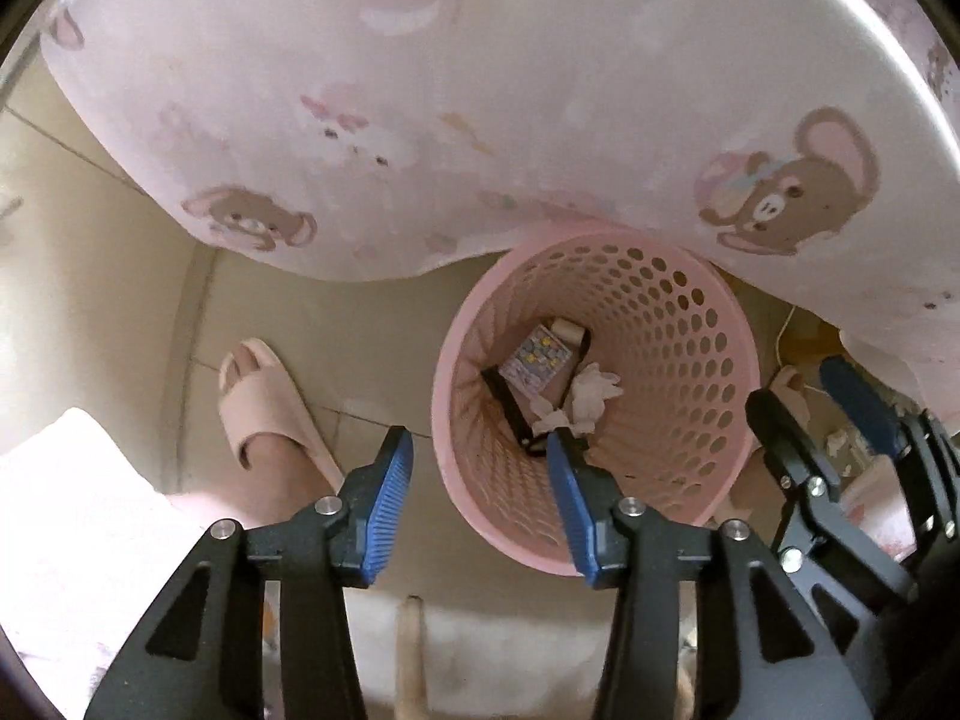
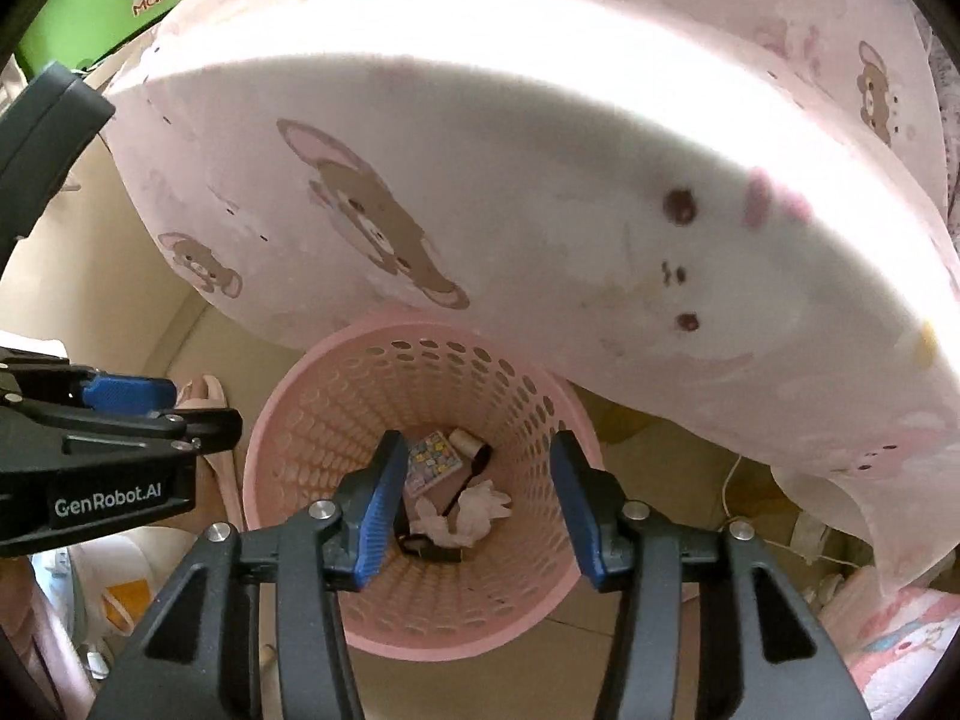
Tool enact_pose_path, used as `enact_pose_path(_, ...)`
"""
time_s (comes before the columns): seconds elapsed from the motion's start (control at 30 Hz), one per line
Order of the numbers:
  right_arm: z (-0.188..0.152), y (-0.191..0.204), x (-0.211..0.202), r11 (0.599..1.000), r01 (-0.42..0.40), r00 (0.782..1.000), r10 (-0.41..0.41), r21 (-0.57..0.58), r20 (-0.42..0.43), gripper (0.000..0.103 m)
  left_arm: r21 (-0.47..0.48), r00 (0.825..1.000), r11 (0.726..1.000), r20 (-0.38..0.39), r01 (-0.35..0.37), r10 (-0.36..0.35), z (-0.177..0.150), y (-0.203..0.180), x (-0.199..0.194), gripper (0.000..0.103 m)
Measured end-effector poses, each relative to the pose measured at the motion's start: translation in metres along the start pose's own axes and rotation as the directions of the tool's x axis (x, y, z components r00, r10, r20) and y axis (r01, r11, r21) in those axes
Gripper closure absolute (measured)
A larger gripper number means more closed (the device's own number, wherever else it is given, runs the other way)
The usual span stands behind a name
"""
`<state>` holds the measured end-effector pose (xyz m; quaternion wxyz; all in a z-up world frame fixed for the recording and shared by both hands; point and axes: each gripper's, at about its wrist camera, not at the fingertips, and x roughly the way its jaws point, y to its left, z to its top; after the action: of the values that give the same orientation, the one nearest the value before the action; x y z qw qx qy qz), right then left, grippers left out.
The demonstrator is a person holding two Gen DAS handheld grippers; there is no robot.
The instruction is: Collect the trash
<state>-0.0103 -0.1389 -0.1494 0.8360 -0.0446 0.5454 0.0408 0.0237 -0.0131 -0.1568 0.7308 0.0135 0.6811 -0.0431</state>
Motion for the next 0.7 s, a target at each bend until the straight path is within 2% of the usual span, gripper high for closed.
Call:
enact_pose_path(0.03, 0.001, -0.001, -0.002, 1.000, -0.007, 1.000, 0.007, 0.005, -0.002, 0.051, 0.008, 1.000, 1.000, 0.014, -0.010, 0.010, 0.000, -0.001, -0.004, 0.048)
enact_pose_path(0.1, 0.001, -0.003, -0.009, 1.000, -0.016, 1.000, 0.016, 0.023, 0.004, 0.051, 0.018, 0.998, 1.000, 0.057, -0.024, 0.023, -0.002, -0.002, -0.015, 0.045)
enact_pose_path(0.2, 0.005, -0.007, -0.028, 0.998, -0.033, 0.999, 0.031, 0.050, 0.034, 0.050, 0.042, 0.990, 0.999, 0.138, -0.031, 0.025, -0.004, -0.005, -0.035, 0.035)
enact_pose_path(0.27, 0.006, -0.014, -0.043, 0.995, -0.065, 0.995, 0.059, 0.078, 0.077, 0.041, 0.049, 0.978, 0.998, 0.206, -0.038, 0.027, -0.006, -0.005, -0.052, 0.033)
enact_pose_path(0.3, 0.006, -0.017, -0.049, 0.993, -0.072, 0.993, 0.063, 0.091, 0.095, 0.036, 0.053, 0.970, 0.998, 0.242, -0.042, 0.028, -0.007, -0.006, -0.060, 0.028)
enact_pose_path(0.33, 0.006, -0.021, -0.056, 0.991, -0.066, 0.992, 0.053, 0.113, 0.116, 0.036, 0.054, 0.963, 0.998, 0.269, -0.044, 0.028, -0.008, -0.007, -0.066, 0.024)
enact_pose_path(0.4, 0.005, -0.029, -0.072, 0.988, -0.047, 0.987, 0.023, 0.149, 0.158, 0.035, 0.057, 0.944, 0.998, 0.329, -0.034, 0.014, -0.010, -0.006, -0.082, 0.022)
enact_pose_path(0.47, 0.006, -0.034, -0.086, 0.986, -0.040, 0.981, 0.008, 0.164, 0.195, 0.035, 0.068, 0.914, 0.997, 0.405, -0.041, 0.010, -0.012, -0.008, -0.099, 0.018)
enact_pose_path(0.53, 0.005, -0.041, -0.106, 0.983, -0.029, 0.967, -0.019, 0.180, 0.255, 0.032, 0.078, 0.872, 0.996, 0.490, -0.049, 0.004, -0.016, -0.008, -0.116, 0.012)
enact_pose_path(0.63, 0.005, -0.047, -0.129, 0.981, -0.005, 0.943, -0.059, 0.192, 0.327, 0.027, 0.080, 0.789, 0.995, 0.614, -0.059, -0.002, -0.026, -0.010, -0.141, 0.003)
enact_pose_path(0.7, 0.003, -0.049, -0.145, 0.982, 0.007, 0.925, -0.079, 0.190, 0.373, 0.023, 0.097, 0.738, 0.994, 0.674, -0.053, -0.026, -0.031, -0.012, -0.155, 0.001)
